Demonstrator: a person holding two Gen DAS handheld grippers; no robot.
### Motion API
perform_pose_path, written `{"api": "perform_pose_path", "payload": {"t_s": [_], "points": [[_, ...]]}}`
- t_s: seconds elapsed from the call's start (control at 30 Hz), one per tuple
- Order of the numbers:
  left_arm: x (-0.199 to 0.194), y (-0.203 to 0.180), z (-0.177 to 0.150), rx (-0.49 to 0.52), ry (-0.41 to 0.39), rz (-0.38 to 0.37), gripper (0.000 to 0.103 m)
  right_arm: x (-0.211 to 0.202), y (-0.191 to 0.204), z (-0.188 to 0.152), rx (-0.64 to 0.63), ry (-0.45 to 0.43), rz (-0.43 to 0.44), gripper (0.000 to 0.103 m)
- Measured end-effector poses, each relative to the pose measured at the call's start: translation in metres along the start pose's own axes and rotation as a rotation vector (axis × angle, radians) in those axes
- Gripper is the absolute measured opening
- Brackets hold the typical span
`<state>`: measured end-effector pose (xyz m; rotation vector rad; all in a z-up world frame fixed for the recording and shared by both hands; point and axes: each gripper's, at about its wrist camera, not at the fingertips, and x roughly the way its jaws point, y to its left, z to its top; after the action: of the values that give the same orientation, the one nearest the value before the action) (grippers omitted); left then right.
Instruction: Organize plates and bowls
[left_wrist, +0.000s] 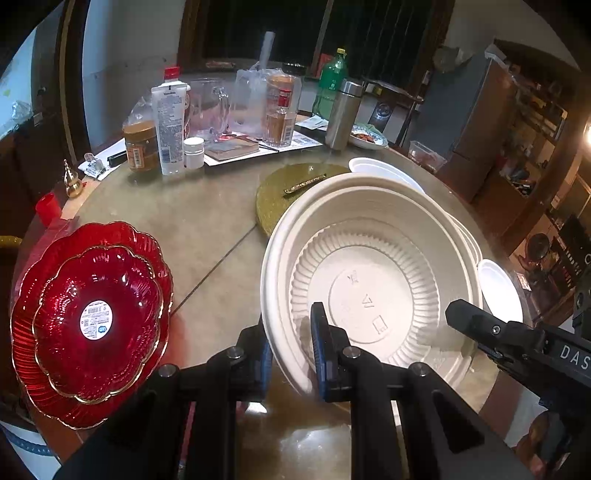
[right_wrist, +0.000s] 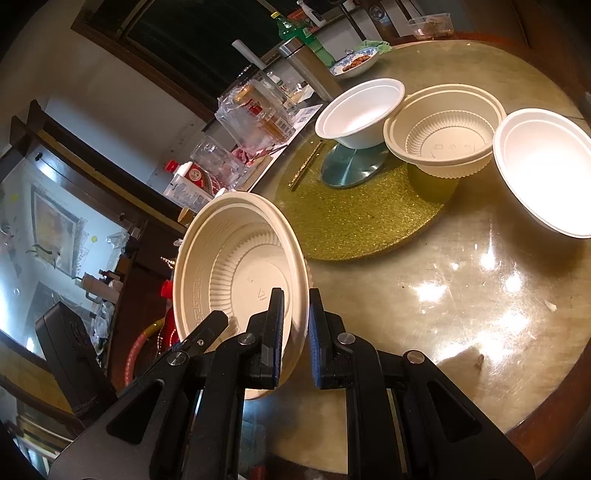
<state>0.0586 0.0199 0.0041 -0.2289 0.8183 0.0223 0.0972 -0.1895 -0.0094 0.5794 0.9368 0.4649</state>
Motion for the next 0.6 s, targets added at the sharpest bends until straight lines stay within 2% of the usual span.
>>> {"api": "perform_pose_path", "payload": {"t_s": [0.6], "points": [[-0.021,0.011,-0.004,-0.017,-0.036,-0.001,0.017,-0.002,0.016,-0.003,-0.037,-0.002,0.024,0.012]]}}
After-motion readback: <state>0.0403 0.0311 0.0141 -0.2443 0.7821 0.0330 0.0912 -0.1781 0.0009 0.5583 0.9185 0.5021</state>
